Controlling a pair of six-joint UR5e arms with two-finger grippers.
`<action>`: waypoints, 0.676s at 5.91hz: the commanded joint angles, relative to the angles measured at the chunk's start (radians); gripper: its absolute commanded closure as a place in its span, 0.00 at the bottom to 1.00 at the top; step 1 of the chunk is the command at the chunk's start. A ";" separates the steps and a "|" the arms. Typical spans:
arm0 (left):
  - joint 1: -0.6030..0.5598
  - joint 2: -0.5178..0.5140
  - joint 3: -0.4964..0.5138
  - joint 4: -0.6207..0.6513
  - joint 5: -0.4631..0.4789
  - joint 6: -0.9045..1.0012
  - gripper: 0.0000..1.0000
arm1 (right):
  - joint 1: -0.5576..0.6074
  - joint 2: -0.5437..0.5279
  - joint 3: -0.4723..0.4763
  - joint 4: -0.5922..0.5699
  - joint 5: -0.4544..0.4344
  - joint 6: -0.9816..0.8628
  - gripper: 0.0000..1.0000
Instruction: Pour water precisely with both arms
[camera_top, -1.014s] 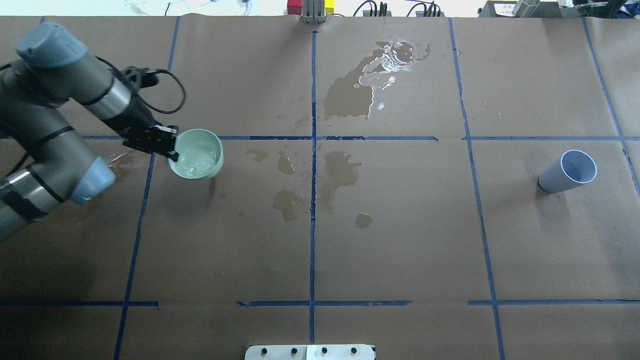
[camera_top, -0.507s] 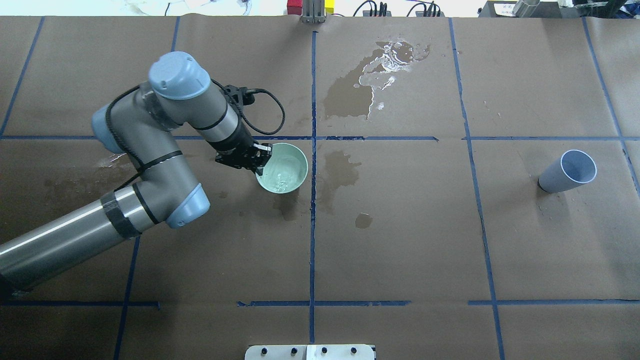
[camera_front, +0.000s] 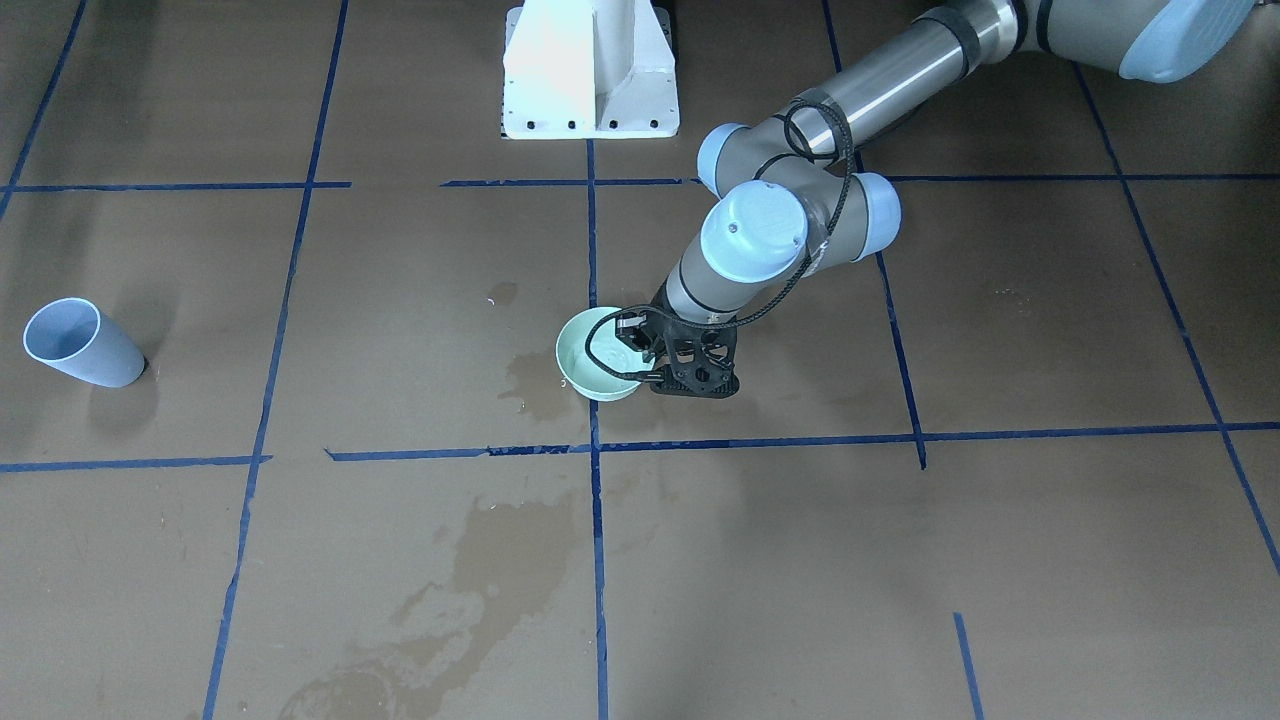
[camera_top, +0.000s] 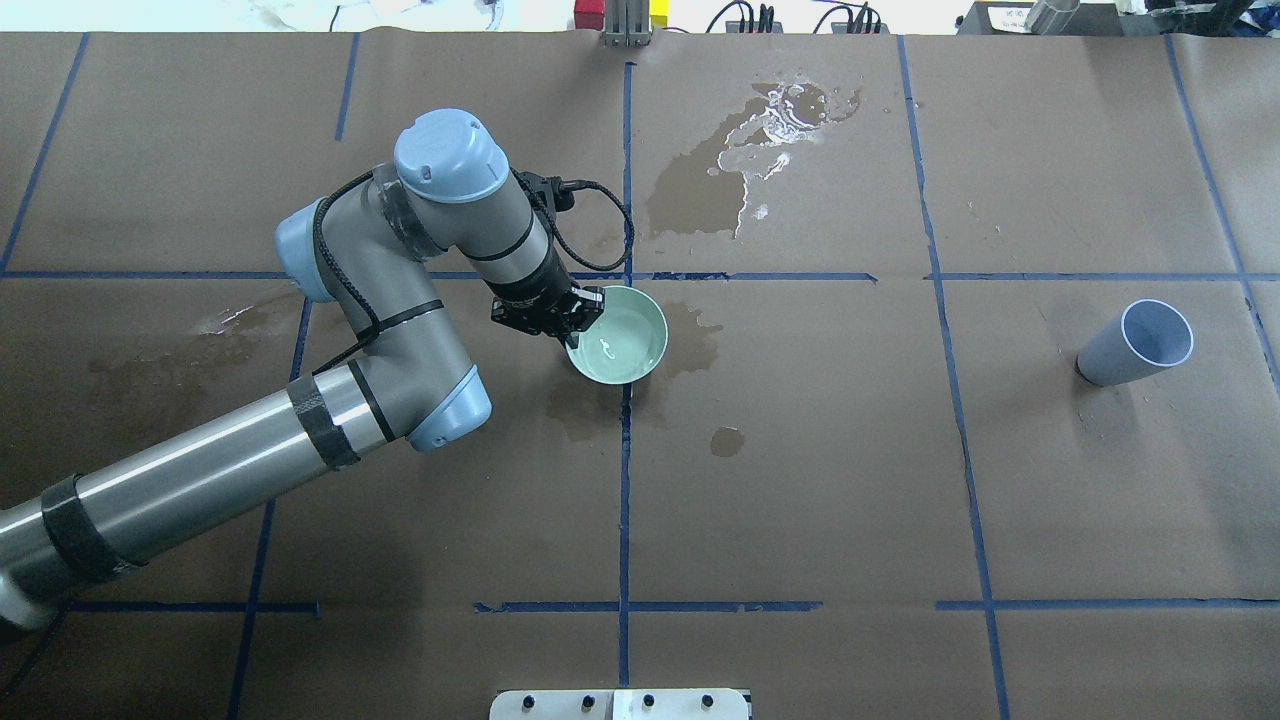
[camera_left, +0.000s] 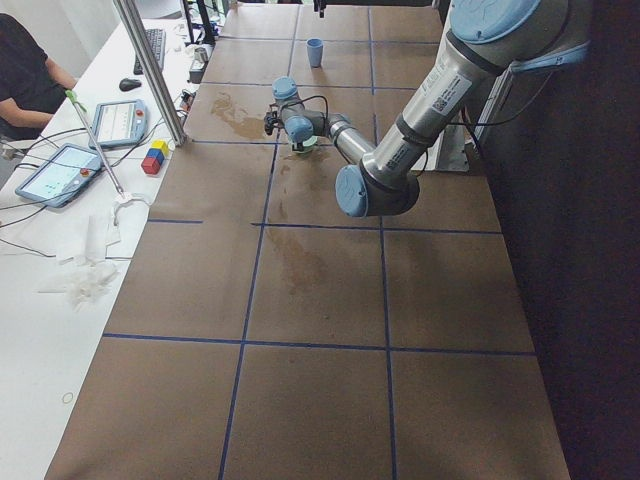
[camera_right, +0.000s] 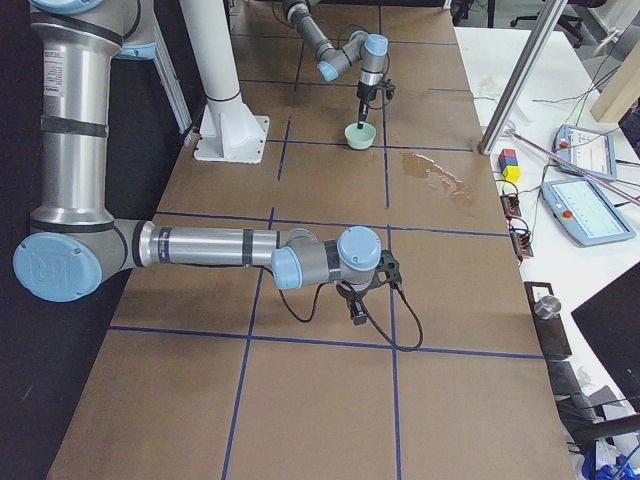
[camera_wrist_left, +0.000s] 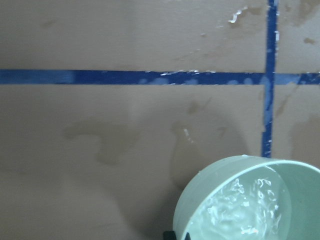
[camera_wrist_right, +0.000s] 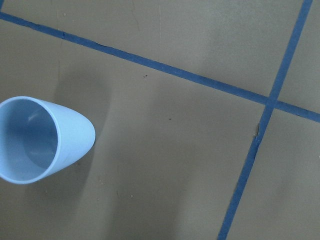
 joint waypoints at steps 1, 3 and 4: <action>0.001 -0.022 0.023 -0.008 0.002 0.003 0.82 | 0.000 0.000 0.005 0.031 0.013 0.004 0.00; -0.001 -0.021 0.021 -0.018 0.002 0.006 0.21 | -0.010 0.002 0.008 0.054 0.013 0.011 0.00; -0.010 -0.019 0.014 -0.056 0.002 0.001 0.10 | -0.026 0.003 0.037 0.054 0.011 0.011 0.00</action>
